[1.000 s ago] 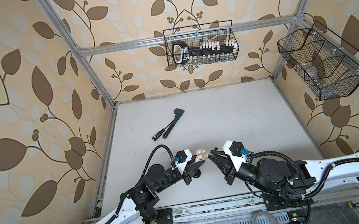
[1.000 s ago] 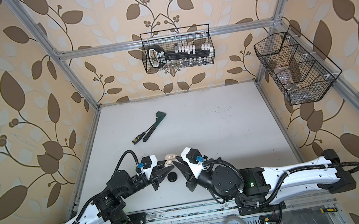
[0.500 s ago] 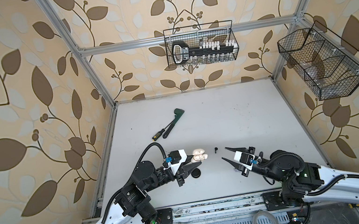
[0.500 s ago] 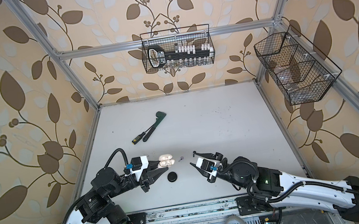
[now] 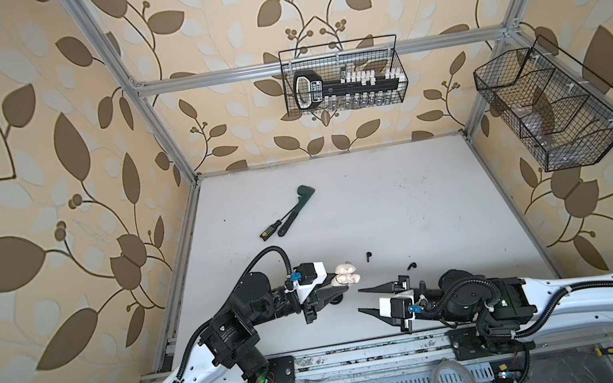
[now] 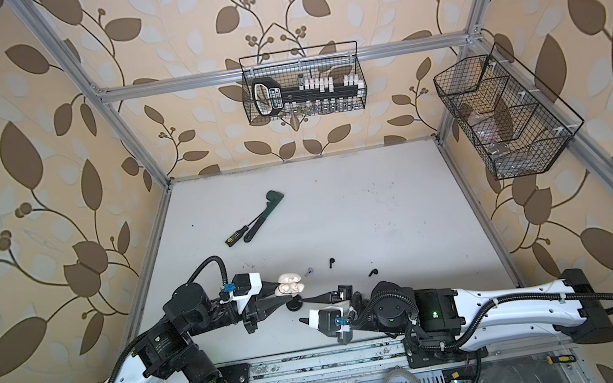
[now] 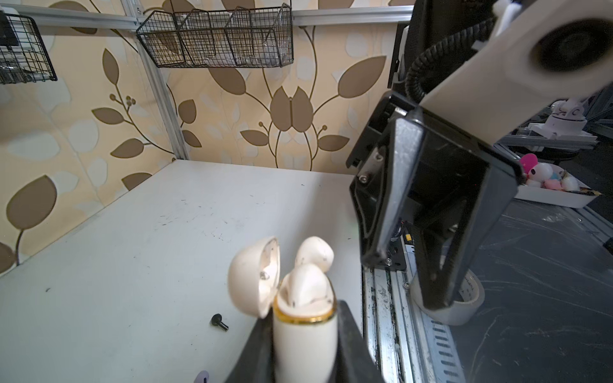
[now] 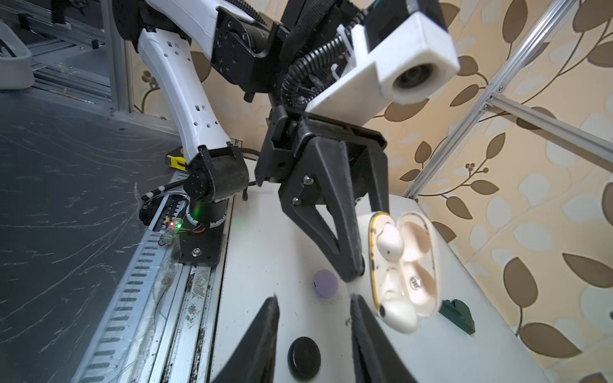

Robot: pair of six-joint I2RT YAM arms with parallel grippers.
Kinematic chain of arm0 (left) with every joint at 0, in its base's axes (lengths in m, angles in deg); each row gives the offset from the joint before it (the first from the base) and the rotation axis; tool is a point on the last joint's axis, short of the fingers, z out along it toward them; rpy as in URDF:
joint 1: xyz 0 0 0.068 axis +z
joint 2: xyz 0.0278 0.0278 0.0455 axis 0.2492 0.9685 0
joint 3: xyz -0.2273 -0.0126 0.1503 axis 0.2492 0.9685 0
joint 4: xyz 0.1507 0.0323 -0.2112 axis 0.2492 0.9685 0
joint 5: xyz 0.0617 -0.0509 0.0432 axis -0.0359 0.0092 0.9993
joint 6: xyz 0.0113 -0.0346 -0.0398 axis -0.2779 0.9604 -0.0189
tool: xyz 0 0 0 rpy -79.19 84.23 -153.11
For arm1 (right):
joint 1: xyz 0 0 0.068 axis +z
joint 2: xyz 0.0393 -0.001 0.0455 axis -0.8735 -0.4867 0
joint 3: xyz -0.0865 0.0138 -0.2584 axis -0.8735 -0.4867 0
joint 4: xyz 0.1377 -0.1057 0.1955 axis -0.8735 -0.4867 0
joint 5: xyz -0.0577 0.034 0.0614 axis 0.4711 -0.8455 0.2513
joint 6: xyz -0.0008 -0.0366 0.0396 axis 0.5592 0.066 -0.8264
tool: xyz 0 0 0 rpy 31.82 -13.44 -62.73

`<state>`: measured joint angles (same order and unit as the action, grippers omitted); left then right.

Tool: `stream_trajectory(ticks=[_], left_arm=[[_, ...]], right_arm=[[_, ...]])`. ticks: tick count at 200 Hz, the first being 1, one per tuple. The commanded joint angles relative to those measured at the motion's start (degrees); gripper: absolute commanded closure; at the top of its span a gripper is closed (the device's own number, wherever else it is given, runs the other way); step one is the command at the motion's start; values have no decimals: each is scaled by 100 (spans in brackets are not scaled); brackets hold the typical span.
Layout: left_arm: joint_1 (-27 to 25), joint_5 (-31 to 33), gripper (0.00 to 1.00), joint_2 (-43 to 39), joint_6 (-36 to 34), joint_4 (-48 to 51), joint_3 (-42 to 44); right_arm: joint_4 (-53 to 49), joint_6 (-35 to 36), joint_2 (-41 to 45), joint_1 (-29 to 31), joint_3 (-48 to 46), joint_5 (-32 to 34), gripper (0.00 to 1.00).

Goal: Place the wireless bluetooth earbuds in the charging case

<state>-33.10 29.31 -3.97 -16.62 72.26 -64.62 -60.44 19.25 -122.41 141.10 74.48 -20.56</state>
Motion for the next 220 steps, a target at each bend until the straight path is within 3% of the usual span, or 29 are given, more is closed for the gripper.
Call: stream_trajectory(ticks=[1, 42, 106, 220], left_arm=[[24, -204, 100, -42, -129, -122, -57], [24, -377, 100, 6, -176, -96, -73], [24, -636, 100, 79, -247, -21, -123], [24, -795, 100, 133, -317, 32, -165]], right_arm=[[-85, 266, 101, 28, 152, 495, 63], [-112, 329, 263, -48, 52, 545, 62], [-215, 230, 88, -417, 177, 195, 73], [-235, -72, -276, -429, 421, -117, 88]])
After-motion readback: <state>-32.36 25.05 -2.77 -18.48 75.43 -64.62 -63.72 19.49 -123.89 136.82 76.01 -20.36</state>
